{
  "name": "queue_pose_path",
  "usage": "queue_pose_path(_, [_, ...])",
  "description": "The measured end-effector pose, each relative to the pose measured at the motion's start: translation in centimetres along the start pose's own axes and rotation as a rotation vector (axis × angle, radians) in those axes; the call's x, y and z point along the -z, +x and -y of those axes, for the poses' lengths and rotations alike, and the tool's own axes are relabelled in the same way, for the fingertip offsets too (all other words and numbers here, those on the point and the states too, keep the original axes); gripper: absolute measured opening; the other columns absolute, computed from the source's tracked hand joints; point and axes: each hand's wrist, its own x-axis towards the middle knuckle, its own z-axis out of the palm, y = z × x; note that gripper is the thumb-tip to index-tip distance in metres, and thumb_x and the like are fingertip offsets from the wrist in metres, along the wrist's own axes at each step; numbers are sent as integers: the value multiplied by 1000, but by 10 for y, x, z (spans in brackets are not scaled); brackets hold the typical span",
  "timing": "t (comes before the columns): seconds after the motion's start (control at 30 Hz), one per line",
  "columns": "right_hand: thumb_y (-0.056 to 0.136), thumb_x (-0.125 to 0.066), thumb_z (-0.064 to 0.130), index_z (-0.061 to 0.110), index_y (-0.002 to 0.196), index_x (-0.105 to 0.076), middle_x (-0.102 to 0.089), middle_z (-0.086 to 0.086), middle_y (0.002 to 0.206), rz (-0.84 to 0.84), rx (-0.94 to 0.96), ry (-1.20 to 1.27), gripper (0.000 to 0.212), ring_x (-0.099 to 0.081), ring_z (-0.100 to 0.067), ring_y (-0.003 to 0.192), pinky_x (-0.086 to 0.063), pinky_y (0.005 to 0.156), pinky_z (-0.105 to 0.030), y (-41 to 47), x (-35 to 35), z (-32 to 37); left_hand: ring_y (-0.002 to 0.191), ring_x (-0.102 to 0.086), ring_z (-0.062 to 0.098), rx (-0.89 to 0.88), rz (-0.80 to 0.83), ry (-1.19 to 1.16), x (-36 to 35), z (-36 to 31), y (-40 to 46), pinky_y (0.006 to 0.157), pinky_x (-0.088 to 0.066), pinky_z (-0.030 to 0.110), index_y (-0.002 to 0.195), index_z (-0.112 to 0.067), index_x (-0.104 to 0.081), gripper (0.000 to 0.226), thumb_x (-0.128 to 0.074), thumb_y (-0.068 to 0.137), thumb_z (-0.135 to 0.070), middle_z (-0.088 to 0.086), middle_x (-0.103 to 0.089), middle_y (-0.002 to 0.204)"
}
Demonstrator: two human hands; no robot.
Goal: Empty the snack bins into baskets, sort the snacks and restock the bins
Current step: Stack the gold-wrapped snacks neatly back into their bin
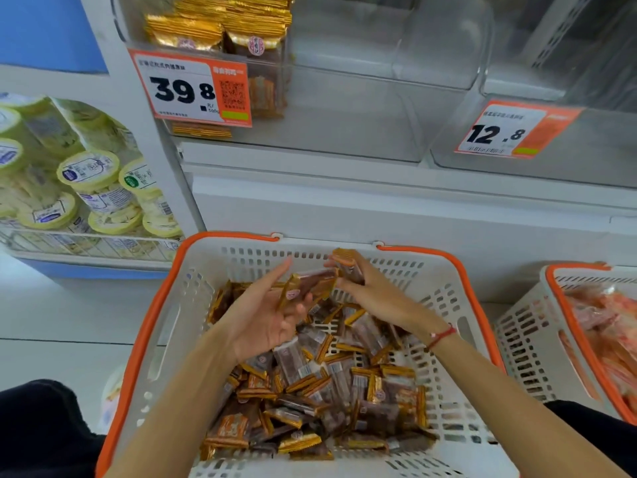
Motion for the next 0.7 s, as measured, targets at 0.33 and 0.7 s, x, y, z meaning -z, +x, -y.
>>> queue_pose_path(0.33, [92,-33,68,11,120,-59,-56,-5,74,-24,-364,671,69,-52,-14,61,-44,51,-23,-5,9,-3,58,-46,13,-214,-550,861,-4,-5,12,56,-37,22,77,-15,-57,45,-55,86,-59,2,-52,67])
queue_pose_path(0.7, [92,-60,8,13,119,-63,-71,-7,111,-81,-204,716,28,-70,-20,97,-55,76,-30,-8,-16,1,58,-66,8,-353,-515,344,5,19,30,58,-53,25,96,-16,-61,7,-56,97,-20,-3,-69,66])
